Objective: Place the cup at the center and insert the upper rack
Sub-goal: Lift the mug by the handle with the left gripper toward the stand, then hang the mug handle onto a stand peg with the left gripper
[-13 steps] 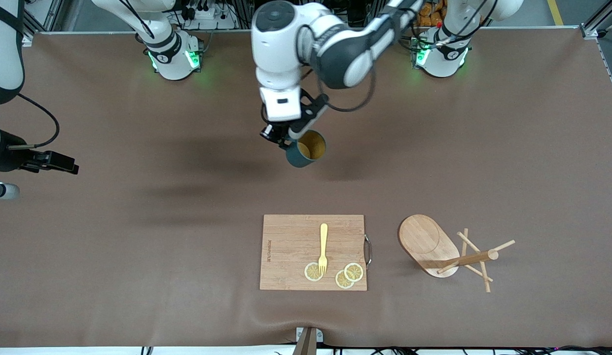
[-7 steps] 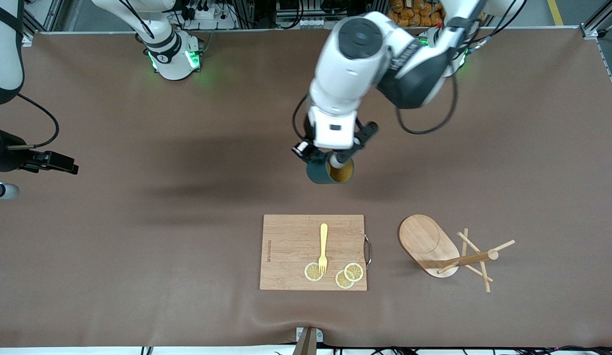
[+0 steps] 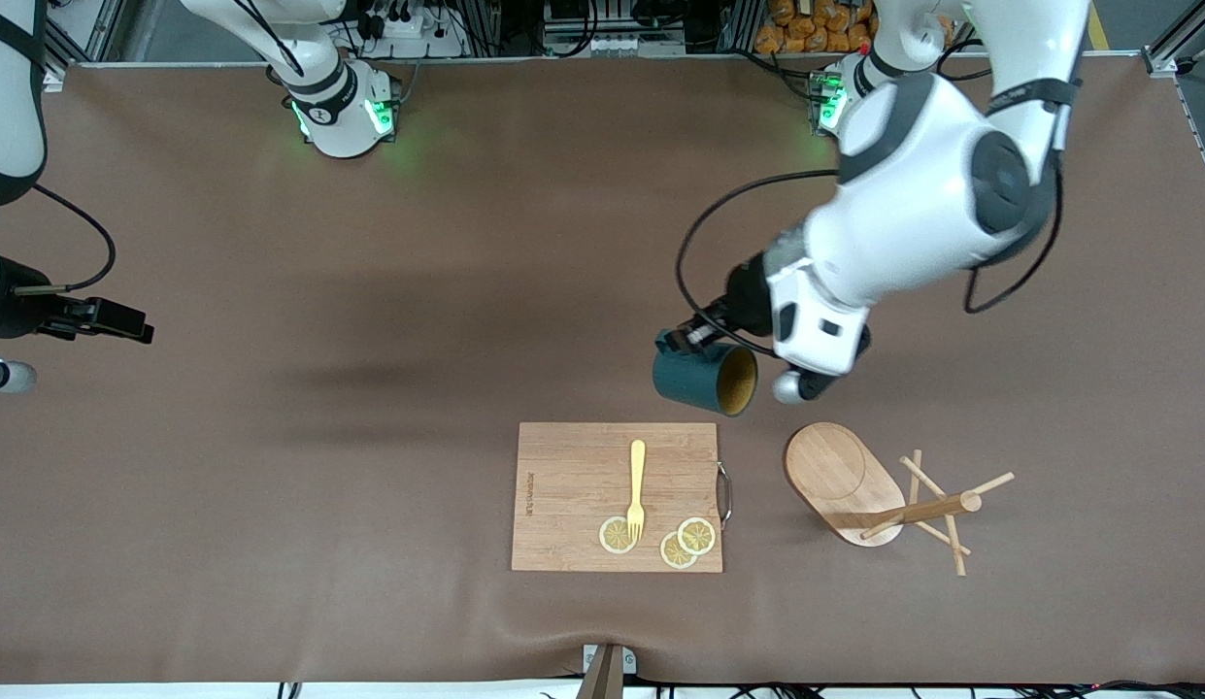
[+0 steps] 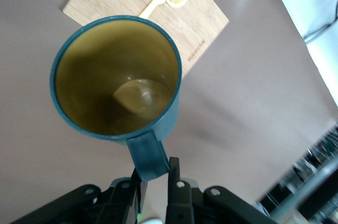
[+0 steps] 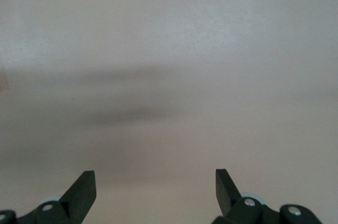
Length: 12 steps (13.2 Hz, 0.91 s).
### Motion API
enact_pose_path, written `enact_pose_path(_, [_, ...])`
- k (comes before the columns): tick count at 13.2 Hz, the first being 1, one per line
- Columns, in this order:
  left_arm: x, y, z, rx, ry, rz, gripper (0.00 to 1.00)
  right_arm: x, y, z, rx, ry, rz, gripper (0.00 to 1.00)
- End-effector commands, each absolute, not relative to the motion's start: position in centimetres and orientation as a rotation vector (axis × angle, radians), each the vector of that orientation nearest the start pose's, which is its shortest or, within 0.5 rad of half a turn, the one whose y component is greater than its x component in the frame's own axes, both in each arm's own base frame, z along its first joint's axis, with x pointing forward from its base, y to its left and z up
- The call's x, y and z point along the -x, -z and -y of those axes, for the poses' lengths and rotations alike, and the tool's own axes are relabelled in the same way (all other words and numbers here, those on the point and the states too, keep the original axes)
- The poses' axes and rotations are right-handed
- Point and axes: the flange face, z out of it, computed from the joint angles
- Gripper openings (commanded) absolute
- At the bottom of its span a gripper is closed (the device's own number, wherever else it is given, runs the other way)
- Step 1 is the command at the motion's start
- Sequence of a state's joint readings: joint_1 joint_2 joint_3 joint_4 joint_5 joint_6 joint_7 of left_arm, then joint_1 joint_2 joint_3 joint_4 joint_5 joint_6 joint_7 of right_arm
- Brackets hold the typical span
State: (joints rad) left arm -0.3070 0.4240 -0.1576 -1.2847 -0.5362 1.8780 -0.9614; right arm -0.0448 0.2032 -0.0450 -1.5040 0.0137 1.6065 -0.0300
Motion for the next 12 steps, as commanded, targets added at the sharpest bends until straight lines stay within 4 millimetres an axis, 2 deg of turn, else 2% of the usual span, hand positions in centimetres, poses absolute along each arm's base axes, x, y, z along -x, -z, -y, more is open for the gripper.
enact_pose_path(1, [-62.8, -54.5, 27.9, -2.354, 0.448, -0.709, 0.00, -61.3, -54.4, 5.4, 3.129, -0.146, -0.099, 1.00])
enact_pose_path(4, [-64.3, -53.9, 21.8, -2.225, 0.568, -0.607, 0.00, -61.3, -54.7, 5.4, 3.130, -0.136, -0.101, 1.00])
enact_pose_path(8, [-66.4, -49.2, 13.8, -1.995, 0.733, -0.496, 0.00, -61.4, -54.6, 5.4, 3.129, -0.139, -0.101, 1.00])
enact_pose_path(12, [-67.9, -46.4, 8.9, -1.896, 0.761, -0.578, 0.00, -61.5, -54.6, 5.4, 3.129, -0.136, -0.101, 1.00])
